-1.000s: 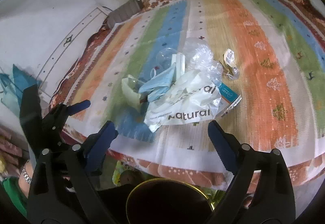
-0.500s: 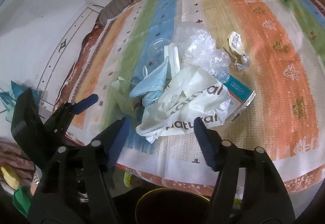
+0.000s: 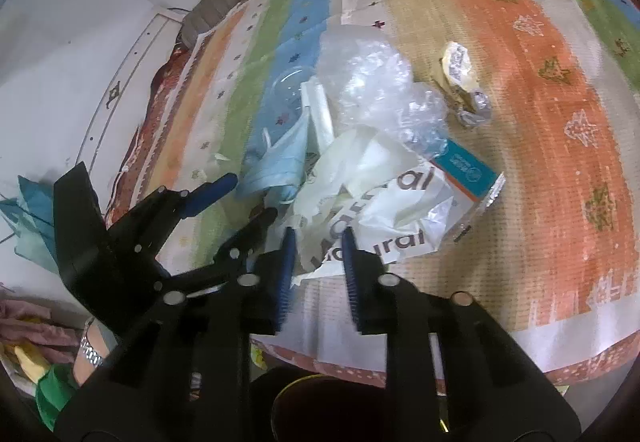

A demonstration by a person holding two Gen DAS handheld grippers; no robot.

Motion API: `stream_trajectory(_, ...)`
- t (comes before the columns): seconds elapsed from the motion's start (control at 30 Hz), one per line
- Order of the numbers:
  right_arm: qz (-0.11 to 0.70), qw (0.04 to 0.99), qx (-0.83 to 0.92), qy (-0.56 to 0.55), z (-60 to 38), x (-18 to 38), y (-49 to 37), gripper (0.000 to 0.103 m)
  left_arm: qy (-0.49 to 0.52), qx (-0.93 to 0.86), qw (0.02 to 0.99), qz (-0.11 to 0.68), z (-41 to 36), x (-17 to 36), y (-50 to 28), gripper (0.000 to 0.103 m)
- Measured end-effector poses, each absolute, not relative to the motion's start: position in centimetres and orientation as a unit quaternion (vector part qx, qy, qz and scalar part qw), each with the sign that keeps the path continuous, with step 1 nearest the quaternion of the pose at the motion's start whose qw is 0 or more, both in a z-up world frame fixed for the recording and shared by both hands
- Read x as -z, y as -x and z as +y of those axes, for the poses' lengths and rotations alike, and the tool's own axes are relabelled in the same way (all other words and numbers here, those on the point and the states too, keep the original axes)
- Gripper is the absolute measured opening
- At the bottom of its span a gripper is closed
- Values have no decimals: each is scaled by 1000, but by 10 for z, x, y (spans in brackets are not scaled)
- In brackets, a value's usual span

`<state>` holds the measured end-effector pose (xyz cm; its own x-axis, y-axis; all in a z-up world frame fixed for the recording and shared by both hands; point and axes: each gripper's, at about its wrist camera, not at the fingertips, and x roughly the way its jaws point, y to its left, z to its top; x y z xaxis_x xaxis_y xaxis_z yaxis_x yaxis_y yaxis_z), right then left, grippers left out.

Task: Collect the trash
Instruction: 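Grasp the white 'Natural' bag with the right tool while the left grasps the blue face mask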

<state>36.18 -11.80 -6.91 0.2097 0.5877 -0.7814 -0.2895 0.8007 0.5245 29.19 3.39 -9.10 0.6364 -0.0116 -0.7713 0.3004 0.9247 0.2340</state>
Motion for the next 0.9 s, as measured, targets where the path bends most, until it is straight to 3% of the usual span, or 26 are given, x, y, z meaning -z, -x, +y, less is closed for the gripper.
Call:
stream_trajectory(0.07,562,766,-282,-134,-122,71,-363,11,-165,84,890,417,35,91,-295,38)
stream_trajectory(0.13,557,772,-276,-132,-125,69,-363,8,-157,83,889,422,36,92,-298,20)
stream_trajectory(0.23,551,776,-280,-123,-123,67,-362,5,-134,82,888,432,39,94,-301,4)
stream_trajectory(0.9,485,827,-280,-48,-136,12,-332,0,39,58,883,463,52,44,-284,2)
